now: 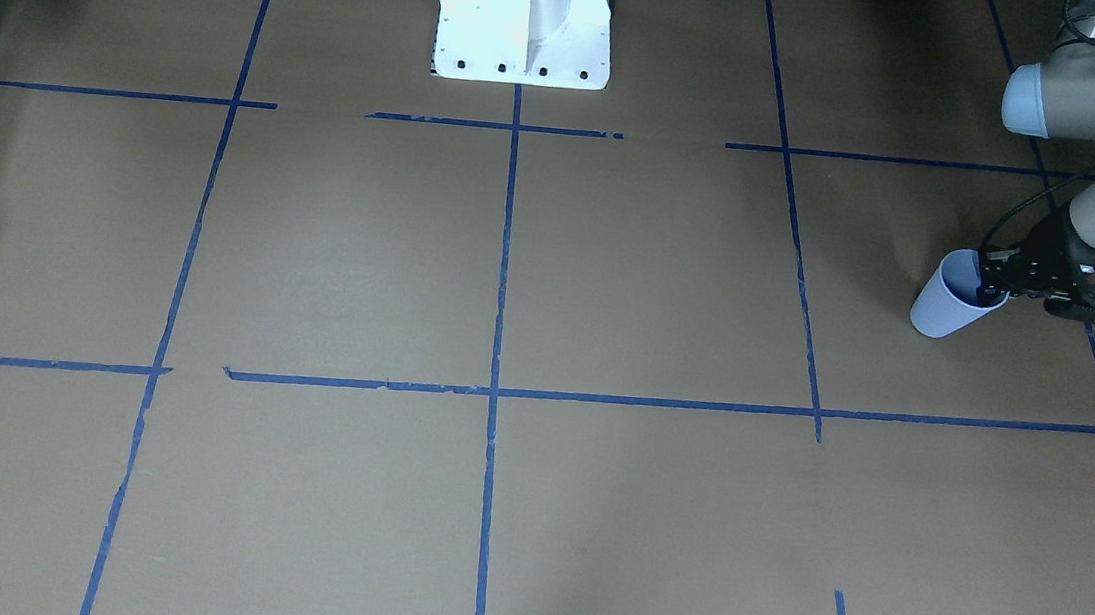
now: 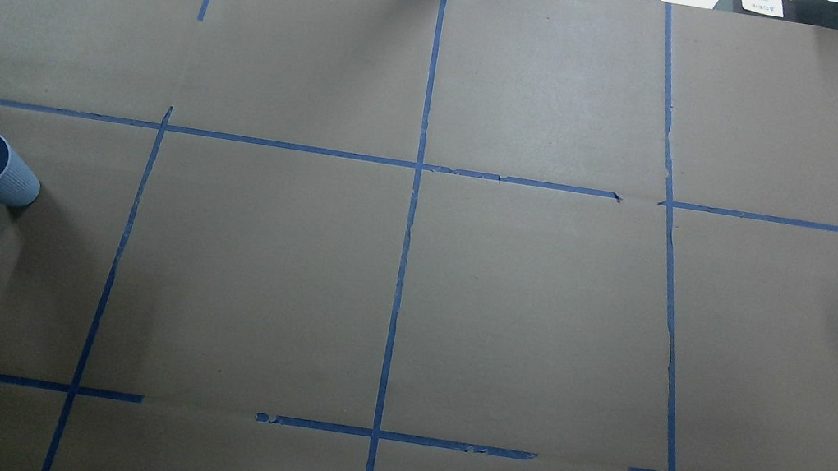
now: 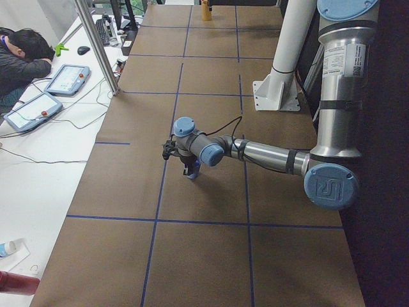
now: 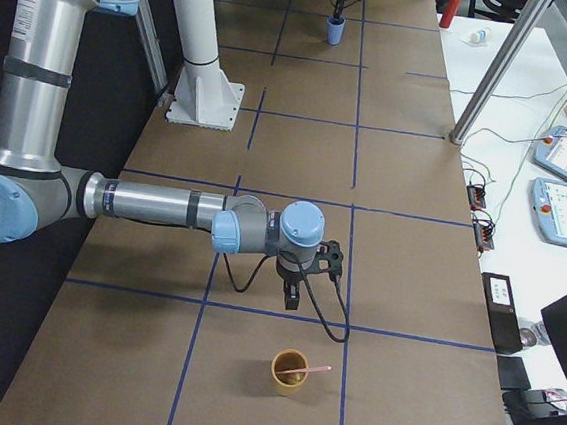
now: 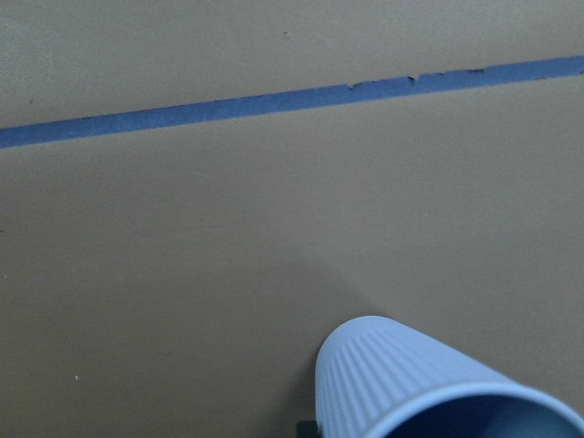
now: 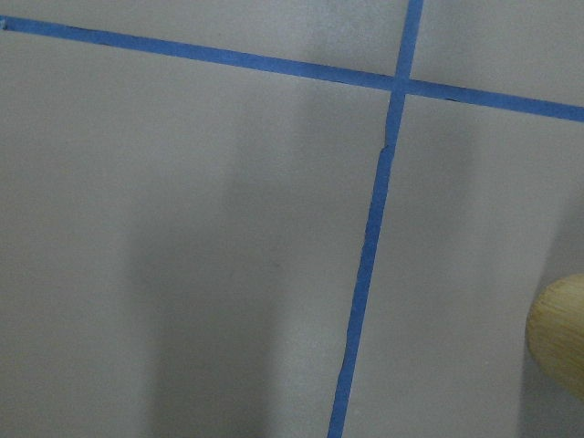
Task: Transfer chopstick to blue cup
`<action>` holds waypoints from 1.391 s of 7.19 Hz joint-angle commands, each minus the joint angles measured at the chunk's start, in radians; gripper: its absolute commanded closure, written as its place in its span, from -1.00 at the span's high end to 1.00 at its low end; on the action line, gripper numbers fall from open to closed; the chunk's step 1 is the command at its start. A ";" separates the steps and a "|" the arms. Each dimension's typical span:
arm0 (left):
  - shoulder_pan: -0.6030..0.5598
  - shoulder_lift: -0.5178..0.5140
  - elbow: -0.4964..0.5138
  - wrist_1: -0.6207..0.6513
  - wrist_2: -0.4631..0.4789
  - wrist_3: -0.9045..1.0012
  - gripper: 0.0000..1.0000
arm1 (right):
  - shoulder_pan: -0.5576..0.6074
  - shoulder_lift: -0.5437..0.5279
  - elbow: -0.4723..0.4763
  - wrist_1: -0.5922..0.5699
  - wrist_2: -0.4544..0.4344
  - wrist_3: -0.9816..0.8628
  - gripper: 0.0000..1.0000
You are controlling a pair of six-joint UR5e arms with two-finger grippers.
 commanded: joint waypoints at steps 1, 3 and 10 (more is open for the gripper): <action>0.000 -0.067 -0.012 0.007 -0.004 -0.095 -1.00 | 0.000 0.000 0.001 0.000 0.001 0.000 1.00; 0.099 -0.206 -0.023 0.007 -0.001 -0.300 -1.00 | 0.000 0.000 -0.001 -0.001 0.001 0.000 1.00; 0.506 -0.784 0.147 0.308 0.219 -0.755 -1.00 | -0.001 0.000 -0.002 -0.001 0.000 0.000 1.00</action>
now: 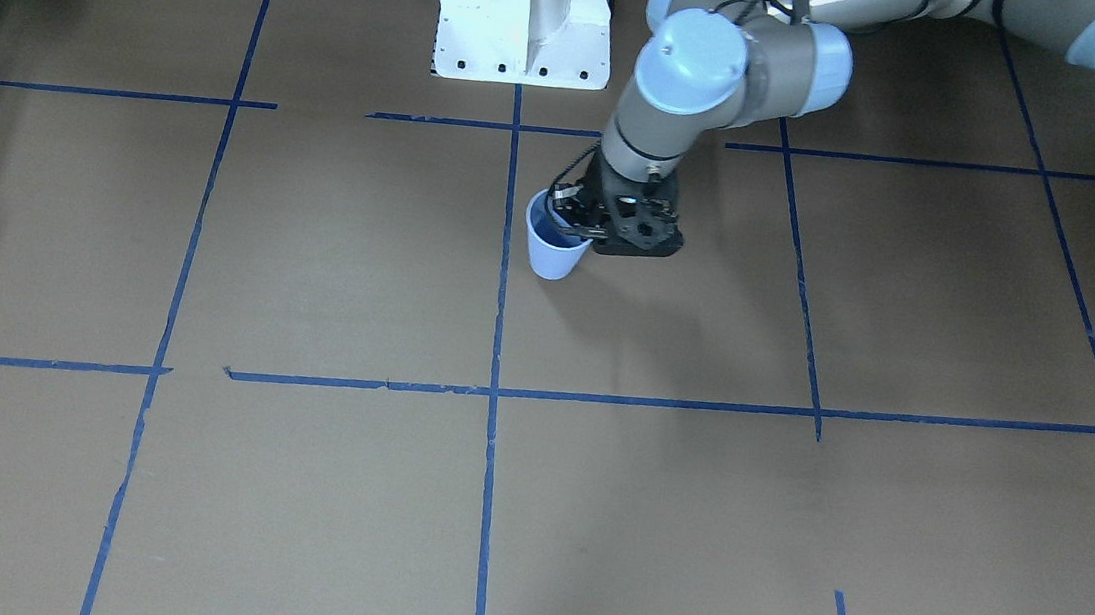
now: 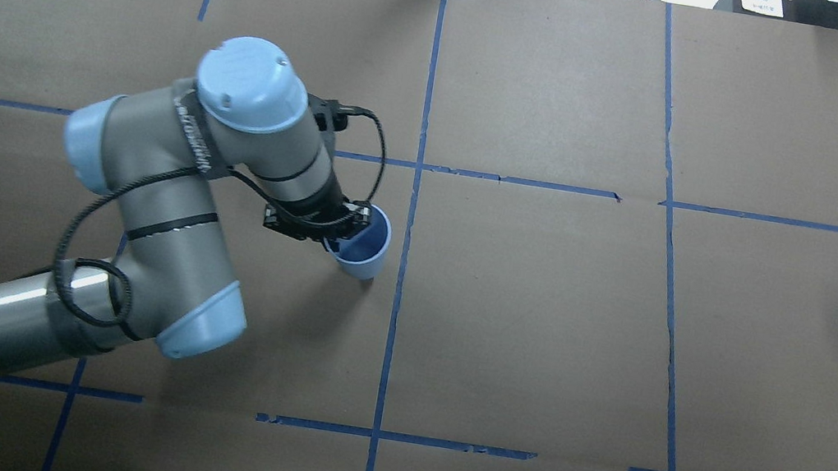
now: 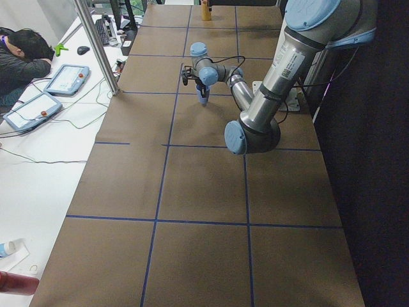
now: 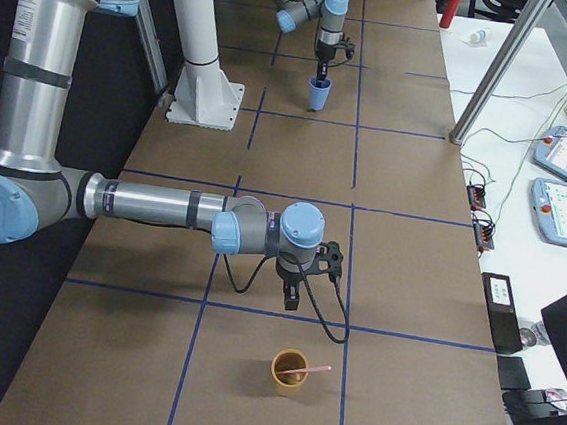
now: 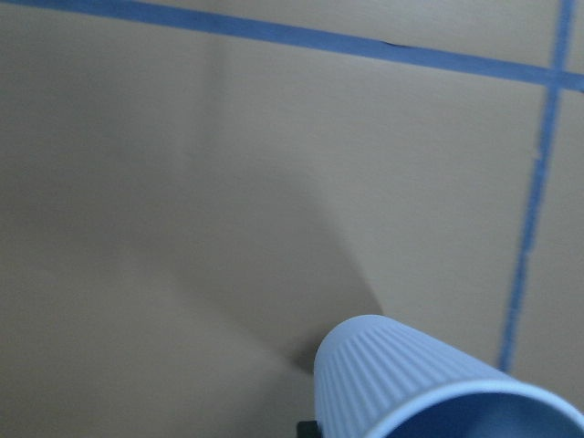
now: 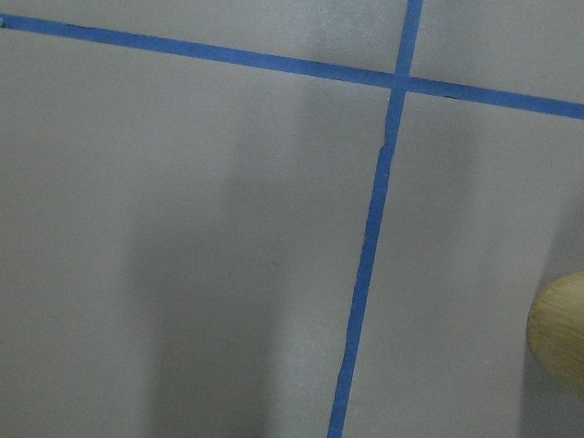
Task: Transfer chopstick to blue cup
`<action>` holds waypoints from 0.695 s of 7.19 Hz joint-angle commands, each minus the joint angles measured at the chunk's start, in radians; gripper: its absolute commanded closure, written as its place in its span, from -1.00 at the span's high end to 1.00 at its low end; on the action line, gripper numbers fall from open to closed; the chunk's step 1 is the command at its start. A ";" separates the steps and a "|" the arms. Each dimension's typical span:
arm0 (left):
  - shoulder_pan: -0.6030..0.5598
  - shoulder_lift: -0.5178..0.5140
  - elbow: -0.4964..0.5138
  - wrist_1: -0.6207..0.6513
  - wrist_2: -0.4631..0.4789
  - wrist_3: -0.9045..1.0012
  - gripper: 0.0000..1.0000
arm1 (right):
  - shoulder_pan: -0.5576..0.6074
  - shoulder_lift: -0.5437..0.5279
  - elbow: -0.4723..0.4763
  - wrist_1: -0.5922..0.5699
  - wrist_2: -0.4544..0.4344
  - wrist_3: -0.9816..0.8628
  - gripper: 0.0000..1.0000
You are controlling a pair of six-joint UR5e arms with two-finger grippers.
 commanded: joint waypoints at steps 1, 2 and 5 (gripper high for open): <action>0.035 -0.077 0.082 -0.006 0.034 -0.015 -1.00 | 0.000 0.000 0.000 0.000 0.000 0.000 1.00; 0.035 -0.077 0.085 -0.006 0.034 -0.015 -0.92 | 0.000 0.000 0.000 0.000 0.000 0.000 1.00; 0.035 -0.073 0.085 -0.007 0.034 0.001 1.00 | 0.001 0.000 0.000 0.000 0.000 0.000 1.00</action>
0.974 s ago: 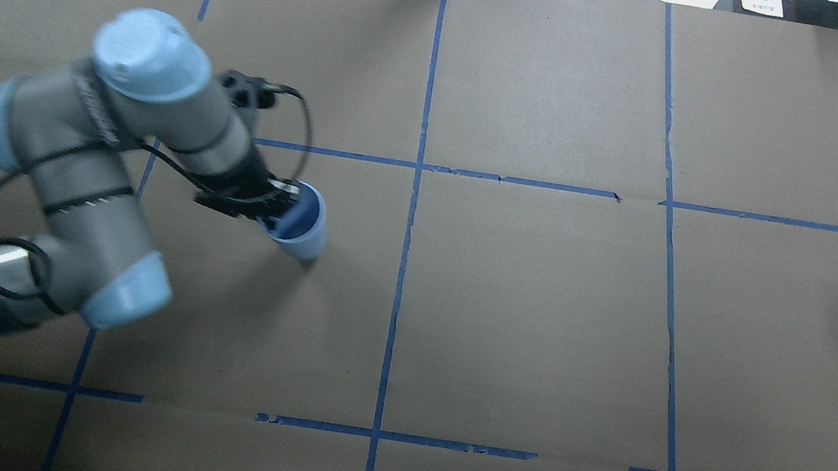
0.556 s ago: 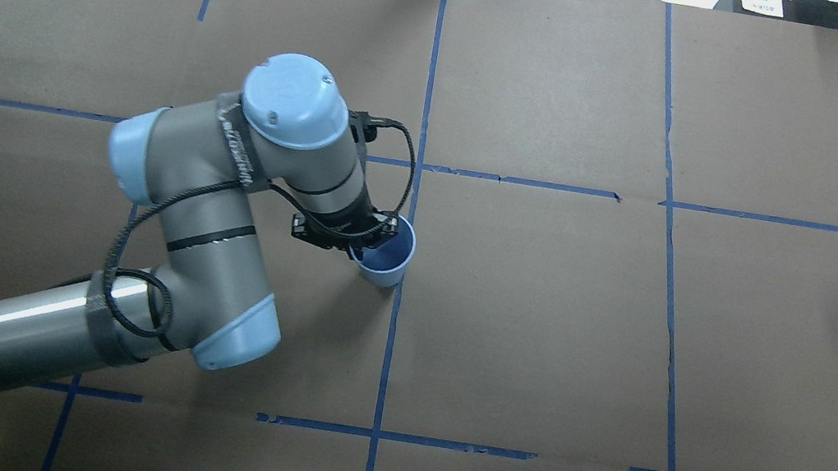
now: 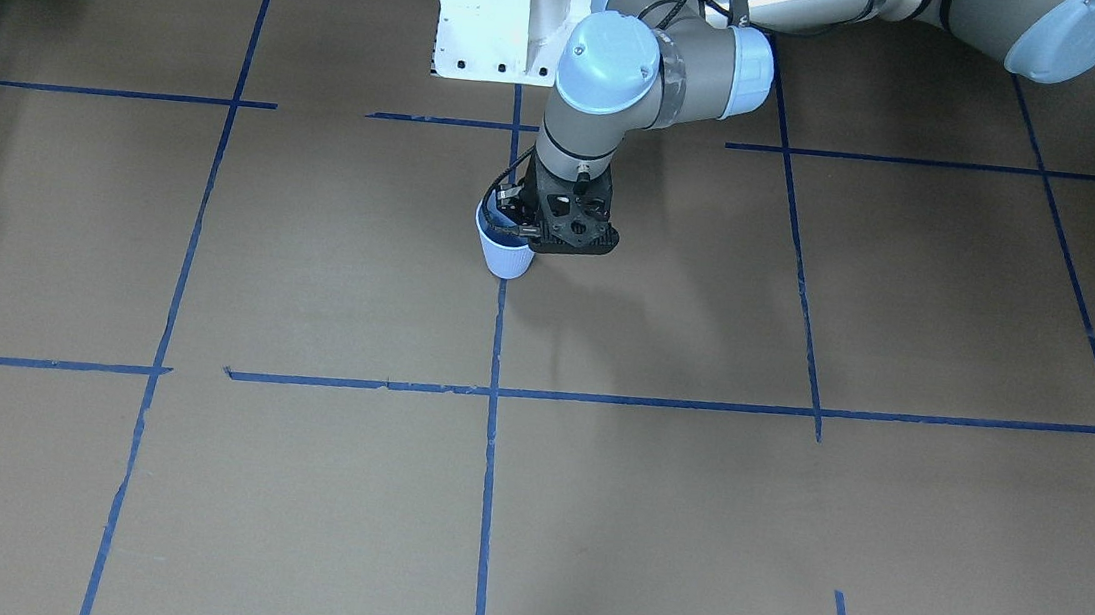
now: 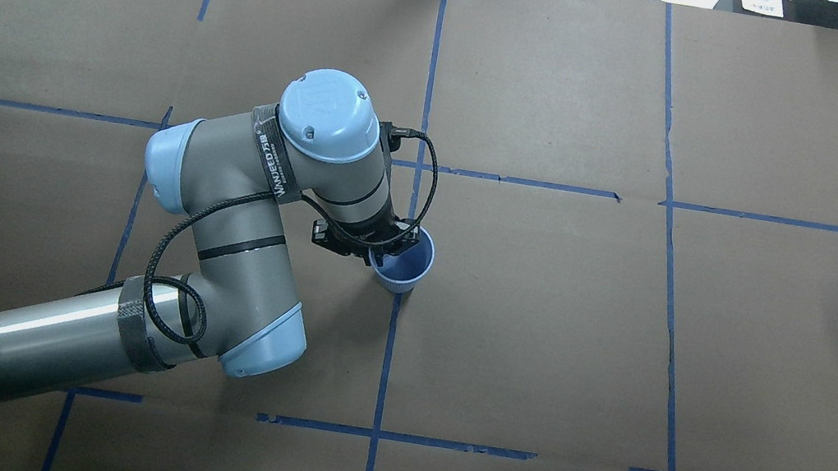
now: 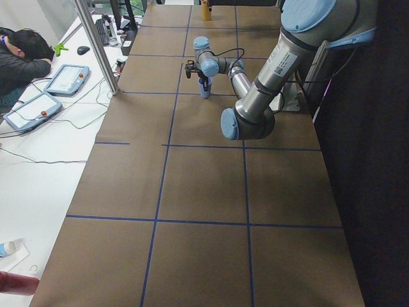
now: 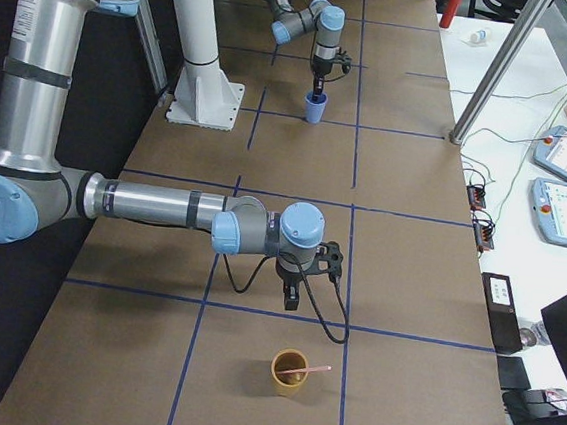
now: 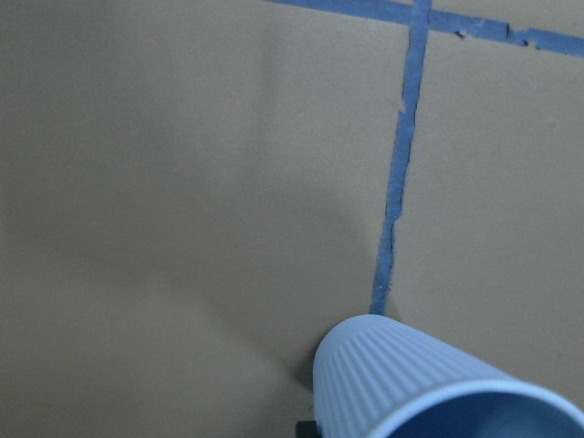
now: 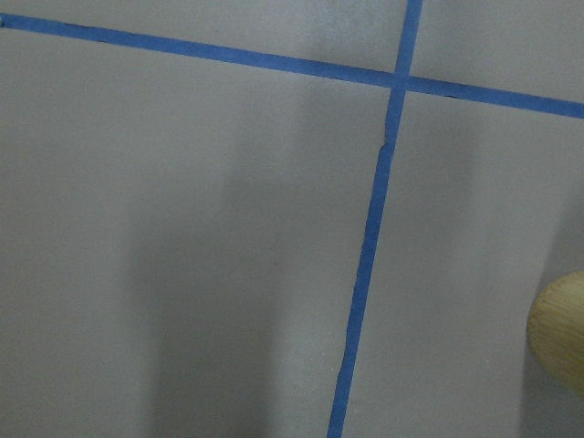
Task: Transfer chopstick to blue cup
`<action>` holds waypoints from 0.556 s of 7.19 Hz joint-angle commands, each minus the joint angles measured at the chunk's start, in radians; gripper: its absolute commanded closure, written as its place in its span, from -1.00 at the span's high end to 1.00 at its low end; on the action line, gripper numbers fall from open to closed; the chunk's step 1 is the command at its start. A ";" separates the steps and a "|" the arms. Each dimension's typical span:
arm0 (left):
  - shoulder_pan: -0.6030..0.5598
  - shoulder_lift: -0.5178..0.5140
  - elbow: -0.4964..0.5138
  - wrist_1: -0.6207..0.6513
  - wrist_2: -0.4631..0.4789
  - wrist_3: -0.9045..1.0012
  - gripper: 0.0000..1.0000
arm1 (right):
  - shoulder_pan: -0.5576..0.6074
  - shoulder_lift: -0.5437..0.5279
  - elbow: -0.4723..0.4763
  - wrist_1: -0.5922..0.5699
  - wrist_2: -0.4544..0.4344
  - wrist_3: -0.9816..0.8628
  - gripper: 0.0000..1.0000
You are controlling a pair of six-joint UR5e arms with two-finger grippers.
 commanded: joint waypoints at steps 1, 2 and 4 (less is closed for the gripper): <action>0.000 0.002 -0.011 0.002 -0.008 0.015 1.00 | 0.000 0.000 0.000 0.000 0.000 0.000 1.00; -0.009 0.009 -0.051 0.028 -0.019 0.076 1.00 | 0.001 0.000 0.000 0.000 0.000 0.000 1.00; -0.094 0.072 -0.189 0.205 -0.097 0.245 1.00 | 0.000 0.002 0.002 0.002 -0.002 0.000 1.00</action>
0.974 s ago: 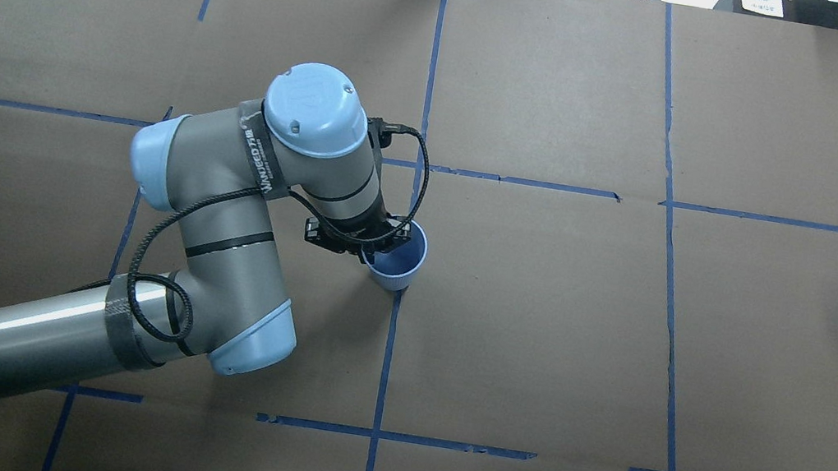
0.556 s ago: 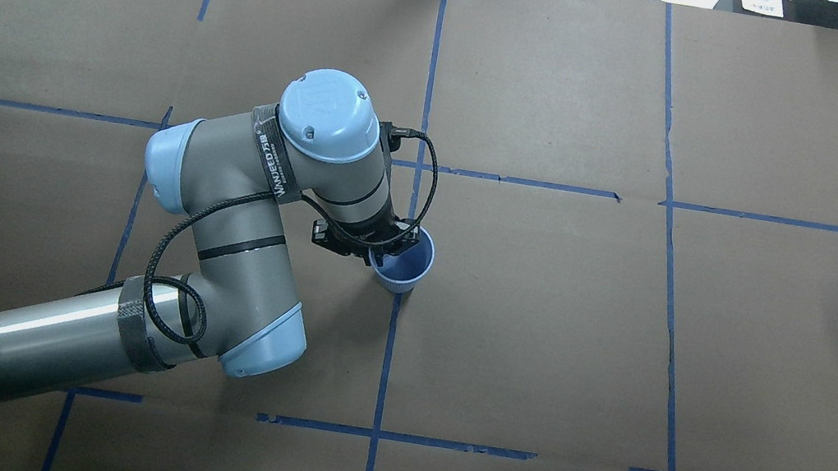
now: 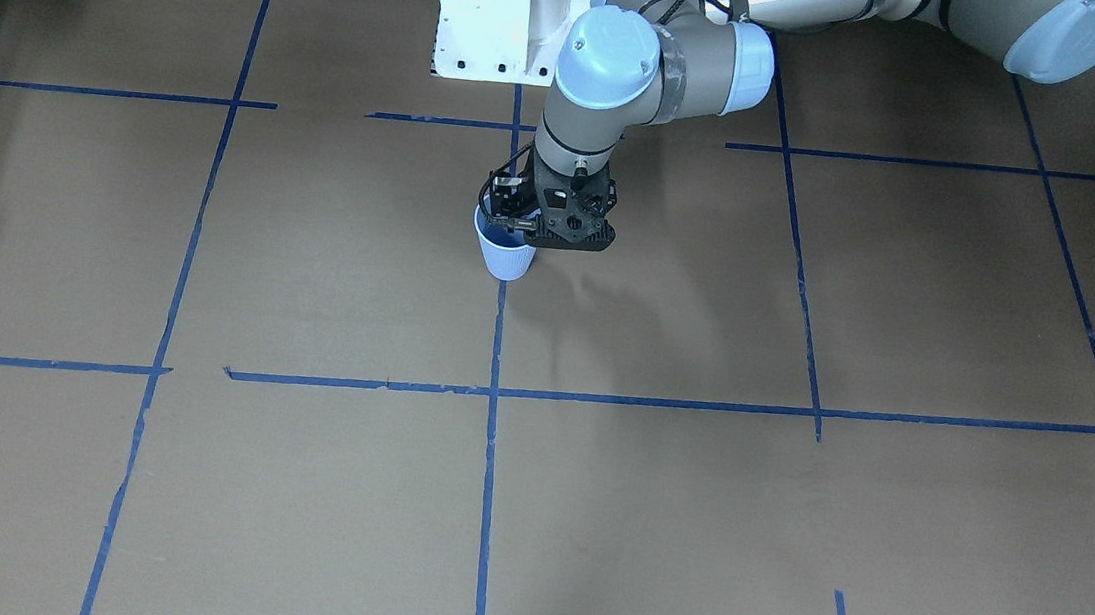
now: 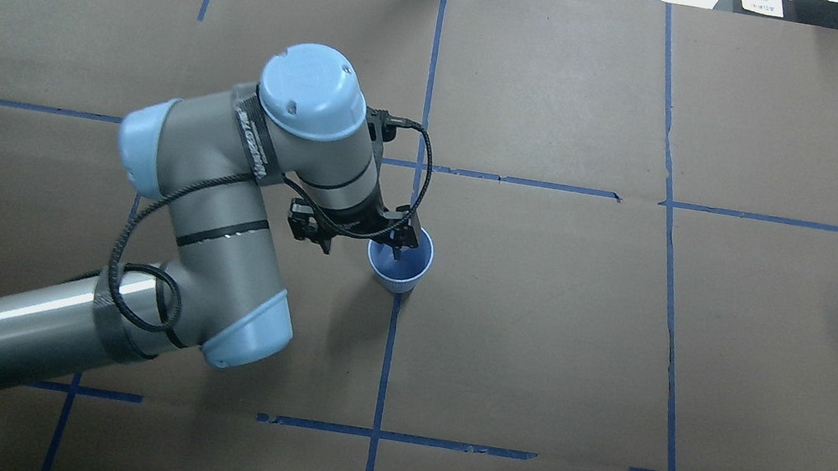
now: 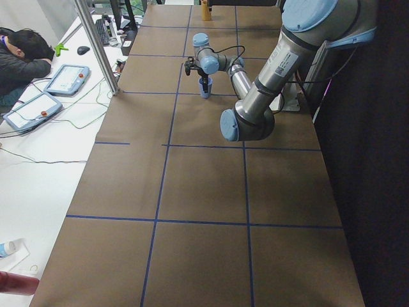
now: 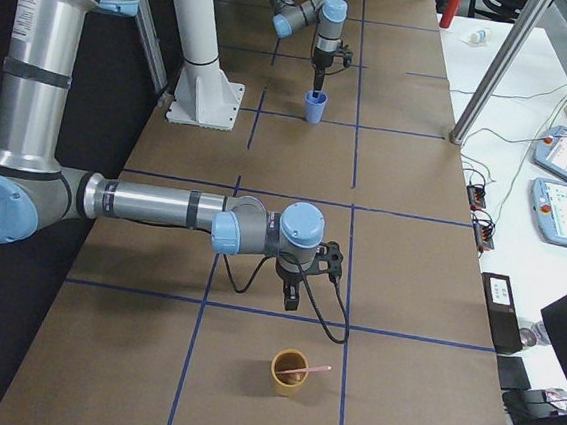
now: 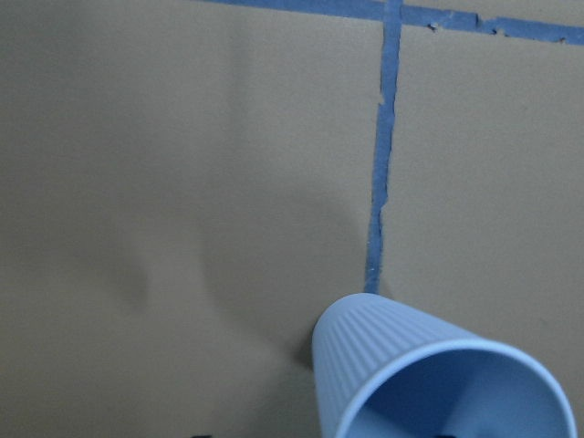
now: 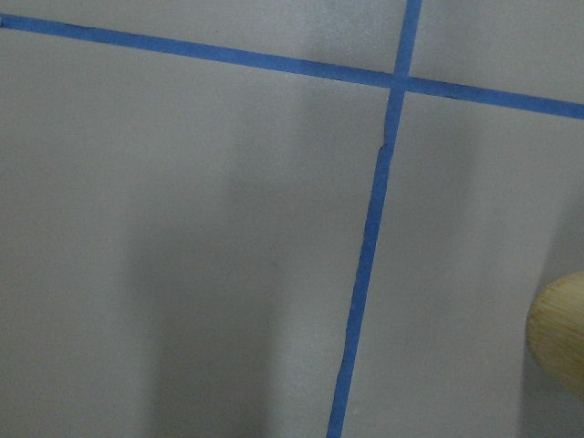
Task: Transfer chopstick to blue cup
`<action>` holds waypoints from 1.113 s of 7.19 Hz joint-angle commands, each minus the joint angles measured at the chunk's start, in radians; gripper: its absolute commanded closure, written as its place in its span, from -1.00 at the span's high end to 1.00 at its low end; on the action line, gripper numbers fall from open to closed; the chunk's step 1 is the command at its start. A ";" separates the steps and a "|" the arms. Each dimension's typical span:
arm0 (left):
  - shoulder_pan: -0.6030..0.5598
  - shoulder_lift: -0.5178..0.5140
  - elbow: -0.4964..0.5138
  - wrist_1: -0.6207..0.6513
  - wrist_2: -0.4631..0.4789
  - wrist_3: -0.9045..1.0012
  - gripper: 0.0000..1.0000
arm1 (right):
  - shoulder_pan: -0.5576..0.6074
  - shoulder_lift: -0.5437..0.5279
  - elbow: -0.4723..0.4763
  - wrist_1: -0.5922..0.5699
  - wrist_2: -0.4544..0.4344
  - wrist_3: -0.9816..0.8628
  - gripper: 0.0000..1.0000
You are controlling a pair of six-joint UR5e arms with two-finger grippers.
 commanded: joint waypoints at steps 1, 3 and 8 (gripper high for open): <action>-0.104 0.103 -0.167 0.169 -0.065 0.240 1.00 | 0.001 0.001 0.004 0.001 -0.001 0.000 1.00; -0.243 0.284 -0.274 0.201 -0.096 0.564 1.00 | 0.001 0.001 0.008 0.001 0.003 0.002 1.00; -0.789 0.703 -0.206 0.190 -0.338 1.246 1.00 | 0.022 0.003 0.001 -0.001 -0.002 -0.026 1.00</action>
